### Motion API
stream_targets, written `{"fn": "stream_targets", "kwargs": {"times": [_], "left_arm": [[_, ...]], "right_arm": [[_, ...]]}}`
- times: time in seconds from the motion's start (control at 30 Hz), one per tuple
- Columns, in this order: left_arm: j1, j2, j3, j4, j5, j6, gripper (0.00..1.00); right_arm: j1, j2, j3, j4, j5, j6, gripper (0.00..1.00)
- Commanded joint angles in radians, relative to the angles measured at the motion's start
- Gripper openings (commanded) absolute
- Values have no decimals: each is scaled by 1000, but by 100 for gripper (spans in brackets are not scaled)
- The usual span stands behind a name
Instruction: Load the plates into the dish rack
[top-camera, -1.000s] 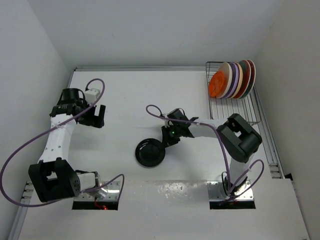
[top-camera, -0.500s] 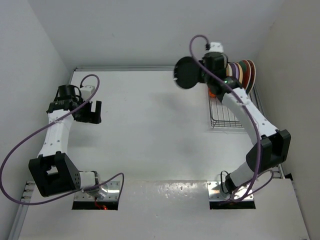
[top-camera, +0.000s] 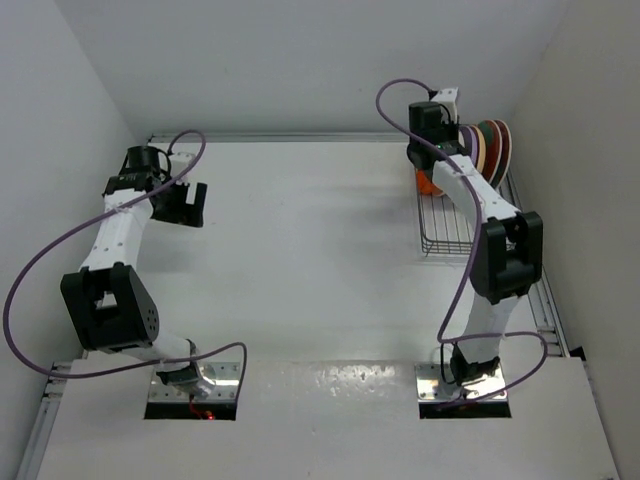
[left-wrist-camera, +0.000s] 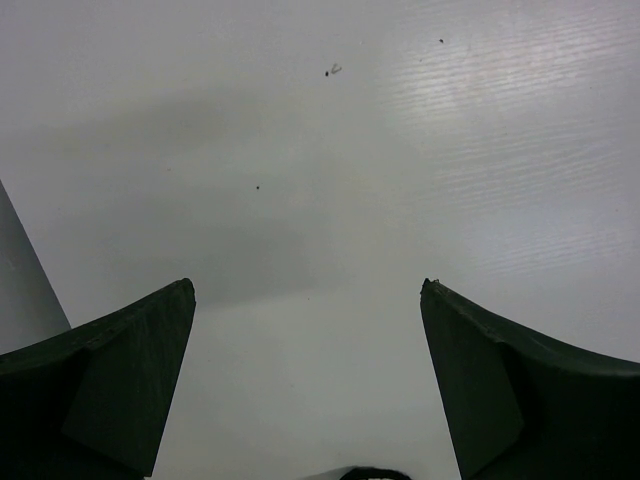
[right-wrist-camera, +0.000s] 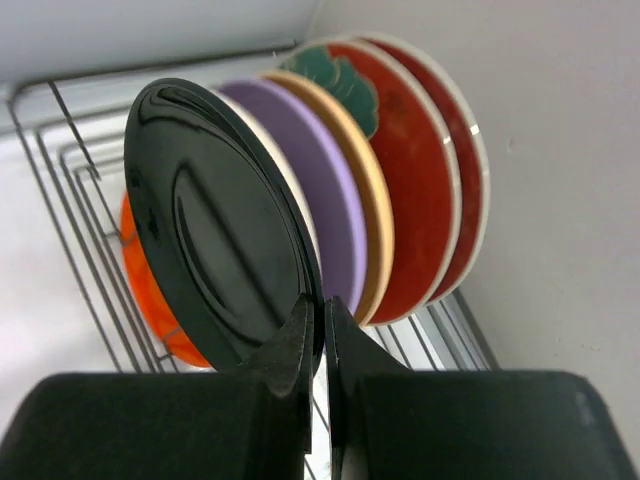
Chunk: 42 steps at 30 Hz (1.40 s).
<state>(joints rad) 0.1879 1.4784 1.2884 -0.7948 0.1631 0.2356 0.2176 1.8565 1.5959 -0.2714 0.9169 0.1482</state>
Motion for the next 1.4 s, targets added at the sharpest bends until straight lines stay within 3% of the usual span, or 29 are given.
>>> {"fn": "stream_targets", "kwargs": {"times": [0.0, 0.17, 0.53, 0.57, 0.73, 0.9, 0.97, 1.03, 1.07, 1.13, 1.2, 1.3, 1.37], "left_arm": [[-11, 34, 45, 8, -10, 4, 100], [-11, 56, 45, 8, -20, 13, 100], [-11, 65, 45, 17, -40, 22, 100], [-11, 65, 45, 17, -40, 22, 100], [-11, 65, 45, 17, -31, 22, 100], [-11, 54, 45, 17, -22, 22, 100], [-11, 45, 45, 17, -22, 22, 100], [-21, 33, 45, 17, -22, 22, 100], [-21, 33, 45, 17, -22, 22, 100], [-21, 20, 45, 17, -22, 22, 100], [-21, 8, 45, 17, -22, 22, 100], [-30, -4, 35, 17, -22, 22, 100], [-39, -13, 35, 17, -13, 22, 100]], "right_arm": [[5, 32, 10, 103, 83, -21, 0], [14, 118, 33, 86, 68, 19, 0], [74, 213, 18, 147, 140, -79, 0], [78, 211, 16, 144, 142, -82, 2], [94, 172, -4, 153, 117, -102, 38], [94, 58, -45, 185, 82, -116, 43], [95, 9, -48, 175, 70, -116, 55], [92, -69, -54, 123, -1, -98, 68], [88, -94, -68, 103, -74, -67, 84], [54, -210, -92, -22, -287, 6, 100], [-24, -357, -184, -83, -595, 97, 100], [-118, -581, -415, -31, -823, 209, 100], [-162, -747, -600, -22, -866, 228, 100]]}}
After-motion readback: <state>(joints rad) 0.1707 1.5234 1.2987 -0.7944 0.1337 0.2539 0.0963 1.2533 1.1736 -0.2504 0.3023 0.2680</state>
